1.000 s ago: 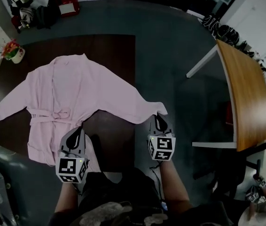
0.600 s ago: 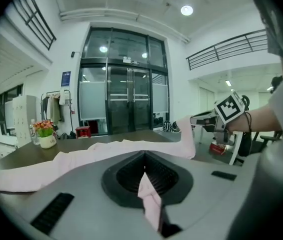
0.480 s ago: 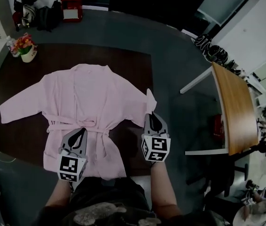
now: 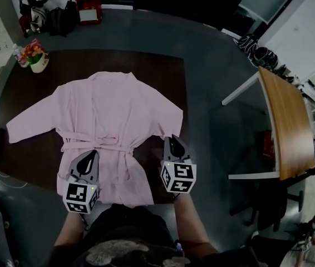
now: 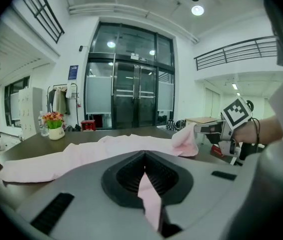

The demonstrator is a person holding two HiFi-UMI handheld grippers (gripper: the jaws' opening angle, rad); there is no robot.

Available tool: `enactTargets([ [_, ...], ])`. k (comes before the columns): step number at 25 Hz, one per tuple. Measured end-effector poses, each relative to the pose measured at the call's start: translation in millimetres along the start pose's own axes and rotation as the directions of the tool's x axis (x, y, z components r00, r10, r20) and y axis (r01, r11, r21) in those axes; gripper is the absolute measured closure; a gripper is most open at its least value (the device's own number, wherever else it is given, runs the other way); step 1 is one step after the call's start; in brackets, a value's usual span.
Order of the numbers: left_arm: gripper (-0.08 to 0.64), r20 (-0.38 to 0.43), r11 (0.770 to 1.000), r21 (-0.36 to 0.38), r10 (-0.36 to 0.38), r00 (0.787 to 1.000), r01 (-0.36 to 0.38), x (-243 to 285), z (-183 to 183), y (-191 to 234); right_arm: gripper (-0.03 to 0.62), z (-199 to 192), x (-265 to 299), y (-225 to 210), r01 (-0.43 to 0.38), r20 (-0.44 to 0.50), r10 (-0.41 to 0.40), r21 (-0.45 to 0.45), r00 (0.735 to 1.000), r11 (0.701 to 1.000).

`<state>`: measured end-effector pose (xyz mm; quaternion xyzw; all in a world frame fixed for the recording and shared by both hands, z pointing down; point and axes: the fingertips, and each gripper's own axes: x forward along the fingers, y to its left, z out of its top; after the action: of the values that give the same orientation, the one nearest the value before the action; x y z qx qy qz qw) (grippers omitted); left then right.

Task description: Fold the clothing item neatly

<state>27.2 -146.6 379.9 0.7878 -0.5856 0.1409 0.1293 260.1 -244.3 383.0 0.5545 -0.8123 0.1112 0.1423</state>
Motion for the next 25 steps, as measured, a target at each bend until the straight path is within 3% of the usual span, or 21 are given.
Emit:
enactTargets([
  [7,0.551,0.012,0.998,-0.019,0.057,0.998,-0.057,-12.0,13.8,13.5,0.583,20.1,15.1,25.2,-0.07,0.04,0.071,-0.026,0.997,0.997],
  [15,0.551,0.035,0.996,-0.014,0.089,0.995,-0.089,-9.1,16.0,81.1,0.581,55.4,52.0,82.3,-0.072,0.076,0.078,-0.068,0.994,0.995],
  [25,0.551,0.043,1.0,-0.007,0.002,0.999,-0.002,-2.7,19.3,214.5,0.581,93.3,109.2,173.0,0.055,0.09,-0.046,-0.099,0.995,0.994],
])
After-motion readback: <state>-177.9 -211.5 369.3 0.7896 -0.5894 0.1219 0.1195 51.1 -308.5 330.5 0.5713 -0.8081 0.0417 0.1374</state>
